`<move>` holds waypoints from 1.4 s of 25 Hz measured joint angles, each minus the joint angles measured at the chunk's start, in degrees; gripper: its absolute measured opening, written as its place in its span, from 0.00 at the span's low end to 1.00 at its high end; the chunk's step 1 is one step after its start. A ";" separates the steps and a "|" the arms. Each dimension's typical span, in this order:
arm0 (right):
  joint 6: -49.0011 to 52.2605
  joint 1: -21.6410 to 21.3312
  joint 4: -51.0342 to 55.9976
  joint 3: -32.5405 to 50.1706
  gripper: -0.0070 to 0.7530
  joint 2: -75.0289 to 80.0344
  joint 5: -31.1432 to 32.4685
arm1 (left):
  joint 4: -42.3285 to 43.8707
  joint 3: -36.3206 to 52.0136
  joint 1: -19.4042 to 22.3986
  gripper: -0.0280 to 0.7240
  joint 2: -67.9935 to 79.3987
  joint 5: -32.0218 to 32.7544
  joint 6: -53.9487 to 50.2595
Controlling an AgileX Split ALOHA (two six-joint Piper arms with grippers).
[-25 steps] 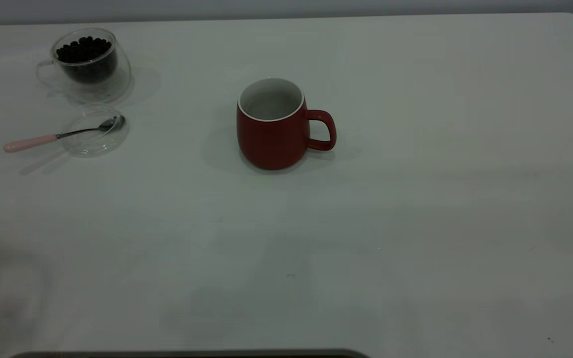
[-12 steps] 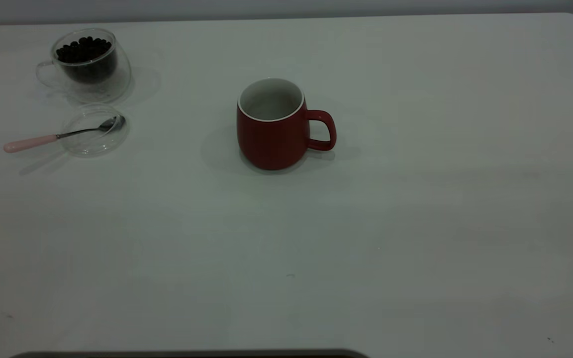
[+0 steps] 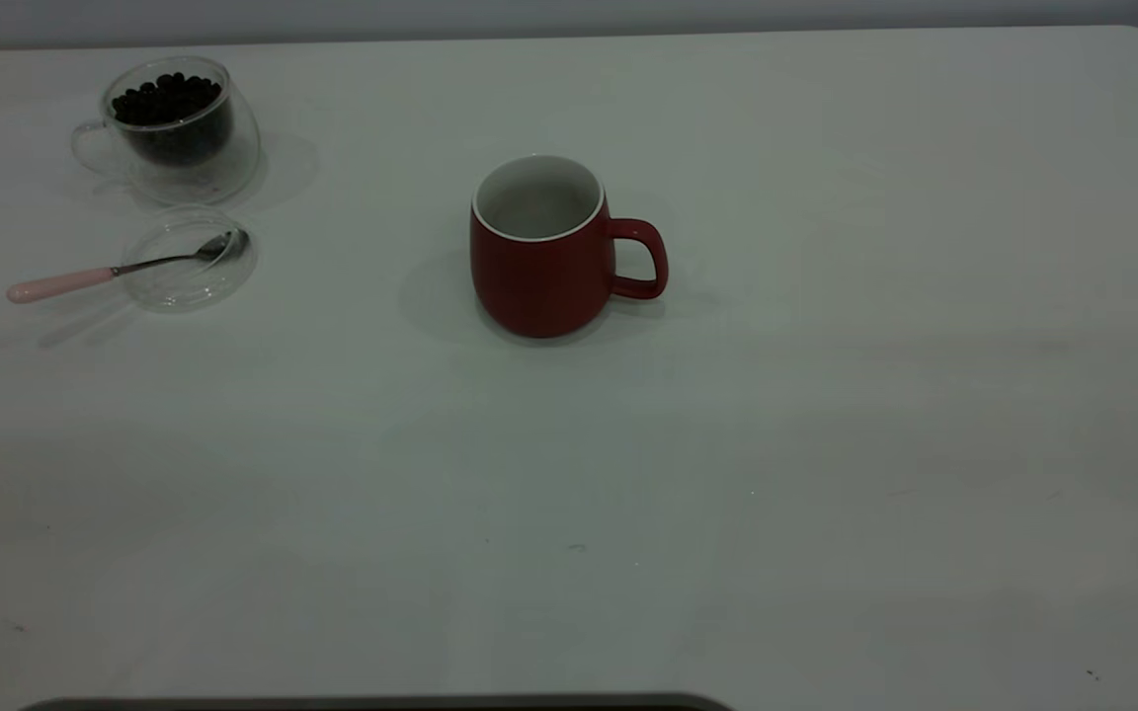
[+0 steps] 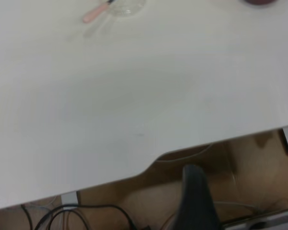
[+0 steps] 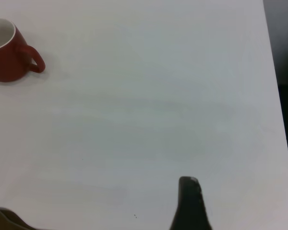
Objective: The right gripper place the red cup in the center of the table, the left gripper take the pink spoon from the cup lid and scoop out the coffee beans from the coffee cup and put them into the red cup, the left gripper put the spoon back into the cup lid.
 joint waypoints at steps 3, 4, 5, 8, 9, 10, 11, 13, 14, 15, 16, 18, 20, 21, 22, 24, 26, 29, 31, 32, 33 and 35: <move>0.00 0.00 0.00 0.00 0.79 0.00 0.00 | 0.66 0.89 -0.79 0.82 -1.98 -0.15 -0.18; 0.00 0.00 0.00 0.00 0.79 0.00 0.00 | 1.07 0.89 -0.79 0.82 -2.80 -0.21 -0.22; 0.00 0.00 0.00 0.00 0.79 0.00 0.00 | 1.32 0.89 -0.79 0.82 -3.59 -0.21 -0.22; 0.00 0.00 0.00 0.00 0.79 0.00 0.00 | 1.83 1.30 -0.79 0.82 -5.36 -0.73 -0.22; 0.00 0.00 0.00 0.00 0.79 0.00 0.00 | 1.92 1.44 -0.73 0.82 -5.89 -0.78 -0.22; 0.00 0.00 0.00 0.00 0.79 0.00 0.00 | 1.98 1.45 -0.68 0.82 -6.43 -0.90 -0.22; 0.00 0.00 0.00 0.00 0.79 0.00 0.00 | 1.98 1.45 -0.66 0.82 -6.89 -0.90 -0.24; 0.00 0.00 0.00 0.00 0.79 0.00 0.00 | 1.98 1.45 -0.66 0.82 -7.96 -0.98 -0.29; 0.00 0.00 0.00 0.00 0.79 0.00 0.00 | 1.93 1.50 -0.66 0.82 -8.38 -0.98 -0.29; 0.00 0.00 0.00 0.00 0.79 0.00 0.00 | 1.88 1.50 -0.66 0.82 -8.80 -0.98 -0.36; 0.00 0.00 0.00 0.00 0.79 0.00 0.00 | 1.88 1.57 -0.66 0.82 -9.20 -1.03 -0.36; 0.00 0.00 0.00 0.00 0.79 0.00 0.00 | 1.88 1.57 -0.66 0.82 -10.20 -1.03 -0.54; 0.00 0.00 0.00 0.00 0.79 0.00 0.00 | 2.06 1.57 -0.66 0.82 -11.49 -1.03 -0.87; 0.00 0.00 0.00 0.00 0.79 0.00 0.00 | 2.12 1.57 -0.66 0.82 -11.73 -1.03 -1.02; 0.00 0.00 0.00 0.00 0.79 0.00 0.00 | 2.25 1.57 -0.66 0.82 -11.78 -1.03 -1.15; 0.00 0.00 0.00 0.00 0.79 0.00 0.00 | 2.25 1.57 -0.66 0.82 -11.78 -1.03 -1.27; 0.00 0.00 0.00 0.00 0.79 0.00 0.00 | 2.25 1.58 -0.66 0.82 -11.78 -1.03 -1.28; 0.00 0.00 0.00 0.00 0.79 0.00 0.00 | 2.25 1.58 -0.66 0.82 -11.78 -1.03 -1.28; 0.00 0.00 0.00 0.00 0.79 0.00 0.00 | 2.25 1.58 -0.66 0.82 -11.78 -1.03 -1.28; 0.00 0.00 0.00 0.00 0.79 0.00 0.00 | 2.25 1.58 -0.66 0.82 -11.78 -1.03 -1.28; 0.00 0.00 0.00 0.00 0.79 0.00 0.00 | 2.25 1.58 -0.66 0.82 -11.78 -1.03 -1.28; 0.00 0.00 0.00 0.00 0.79 0.00 0.00 | 2.05 1.58 -0.66 0.82 -11.78 -1.03 -1.28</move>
